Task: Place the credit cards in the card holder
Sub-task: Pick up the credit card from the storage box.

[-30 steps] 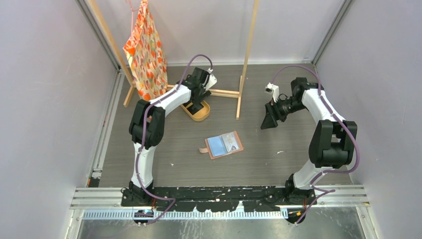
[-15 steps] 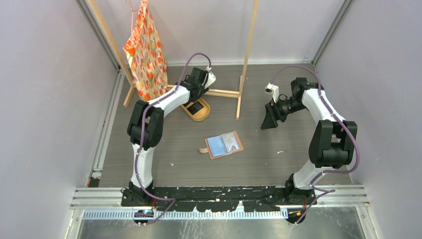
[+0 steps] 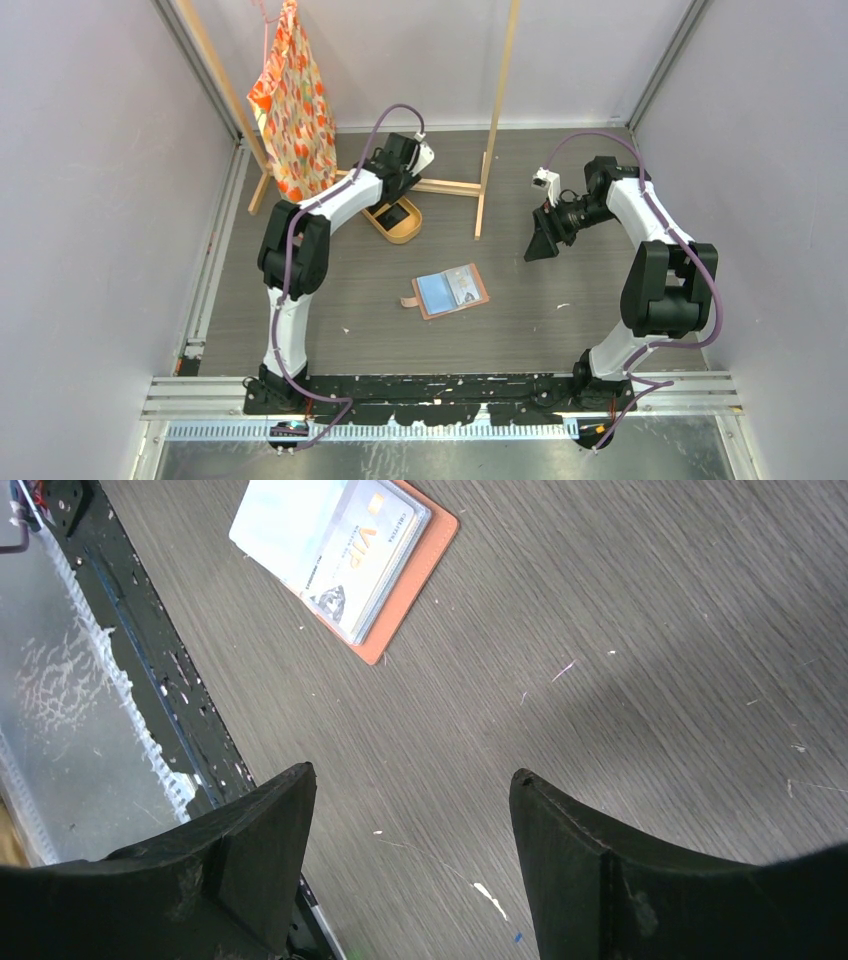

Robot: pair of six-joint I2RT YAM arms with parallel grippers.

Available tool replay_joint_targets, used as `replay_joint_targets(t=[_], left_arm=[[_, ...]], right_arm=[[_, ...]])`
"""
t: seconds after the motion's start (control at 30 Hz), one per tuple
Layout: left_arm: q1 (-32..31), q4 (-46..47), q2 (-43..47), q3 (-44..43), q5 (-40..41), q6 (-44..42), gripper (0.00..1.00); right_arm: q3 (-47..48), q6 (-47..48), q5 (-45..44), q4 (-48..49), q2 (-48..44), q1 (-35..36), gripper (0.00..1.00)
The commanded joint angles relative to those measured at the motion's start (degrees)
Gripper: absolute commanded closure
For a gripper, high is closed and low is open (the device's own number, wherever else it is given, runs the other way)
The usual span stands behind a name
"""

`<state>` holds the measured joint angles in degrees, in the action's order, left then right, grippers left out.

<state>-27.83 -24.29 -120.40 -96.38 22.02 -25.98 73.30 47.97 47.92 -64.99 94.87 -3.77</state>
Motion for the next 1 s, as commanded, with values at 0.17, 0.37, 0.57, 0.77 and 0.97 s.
replay_joint_targets(t=[0.17, 0.37, 0.57, 0.77, 0.97], left_arm=[[0.3, -0.8, -1.3, -2.6, 0.8, 0.1, 0.38], [0.4, -1.2, -1.9, -2.9, 1.4, -0.1, 0.38], [0.5, -1.3, -2.2, -3.2, 2.1, -0.2, 0.41], [0.5, 0.1, -1.1, -2.2, 2.8, -0.1, 0.49], [0.5, 1.8, 0.6, -0.8, 3.1, -0.1, 0.55]], right_arm=[[1.5, 1.3, 1.3, -0.9, 0.0, 0.0, 0.25], [1.5, 1.5, 1.3, -1.0, 0.1, 0.0, 0.25], [1.7, 2.0, 1.6, -1.7, 0.3, 0.0, 0.25], [1.8, 2.1, 1.6, -1.9, 0.4, 0.0, 0.25], [1.8, 2.4, 1.7, -2.1, 0.3, 0.0, 0.25]])
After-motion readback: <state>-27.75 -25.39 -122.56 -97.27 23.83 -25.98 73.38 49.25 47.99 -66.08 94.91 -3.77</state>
